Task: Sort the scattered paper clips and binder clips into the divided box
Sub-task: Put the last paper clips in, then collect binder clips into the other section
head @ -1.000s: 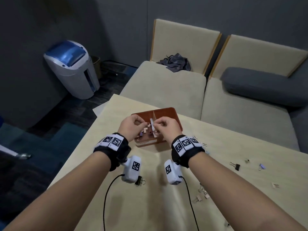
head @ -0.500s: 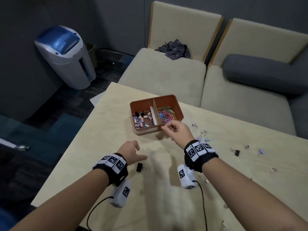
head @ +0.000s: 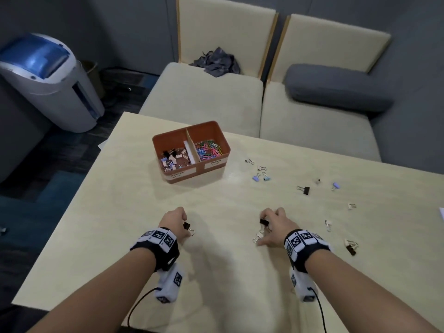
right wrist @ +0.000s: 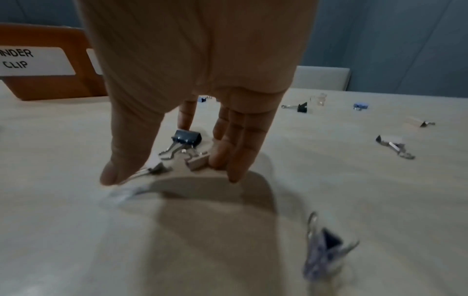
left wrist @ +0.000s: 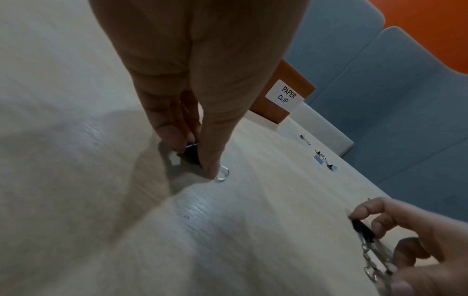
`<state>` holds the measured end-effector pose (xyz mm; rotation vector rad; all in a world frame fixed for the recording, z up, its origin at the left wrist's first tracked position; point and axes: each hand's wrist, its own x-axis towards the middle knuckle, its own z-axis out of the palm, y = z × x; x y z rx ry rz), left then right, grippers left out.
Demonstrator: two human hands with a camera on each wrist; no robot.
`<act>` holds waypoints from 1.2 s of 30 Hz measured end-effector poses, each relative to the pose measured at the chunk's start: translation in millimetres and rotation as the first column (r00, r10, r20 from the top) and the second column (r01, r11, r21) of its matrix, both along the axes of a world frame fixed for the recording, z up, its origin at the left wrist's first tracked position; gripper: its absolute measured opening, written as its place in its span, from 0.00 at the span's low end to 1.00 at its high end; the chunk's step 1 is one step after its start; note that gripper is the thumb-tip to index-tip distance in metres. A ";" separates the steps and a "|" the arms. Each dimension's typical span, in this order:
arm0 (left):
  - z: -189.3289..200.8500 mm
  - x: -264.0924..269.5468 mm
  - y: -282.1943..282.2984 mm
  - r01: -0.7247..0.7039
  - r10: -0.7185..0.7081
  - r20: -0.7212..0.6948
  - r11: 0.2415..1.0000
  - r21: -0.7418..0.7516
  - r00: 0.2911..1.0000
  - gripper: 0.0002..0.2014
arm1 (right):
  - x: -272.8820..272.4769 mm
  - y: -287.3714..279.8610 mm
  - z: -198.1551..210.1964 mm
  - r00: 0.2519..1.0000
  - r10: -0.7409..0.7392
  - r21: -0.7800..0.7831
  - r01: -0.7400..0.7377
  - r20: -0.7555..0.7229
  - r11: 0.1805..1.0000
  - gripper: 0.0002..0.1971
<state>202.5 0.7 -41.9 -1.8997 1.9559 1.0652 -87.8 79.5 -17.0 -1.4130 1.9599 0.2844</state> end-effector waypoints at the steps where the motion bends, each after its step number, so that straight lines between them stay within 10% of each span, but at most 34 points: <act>1: 0.3 -0.2 0.4 -0.010 0.010 -0.013 1.000 0.010 1.000 0.20 | 2.2 1.8 -4.5 0.999 -0.016 -0.022 0.016 0.028 1.000 0.37; 36: 23.5 -29.4 7.0 0.120 -0.118 -0.253 0.993 -0.005 0.960 0.16 | 3.8 -3.1 -28.4 0.971 -0.061 -0.055 0.076 0.229 0.996 0.14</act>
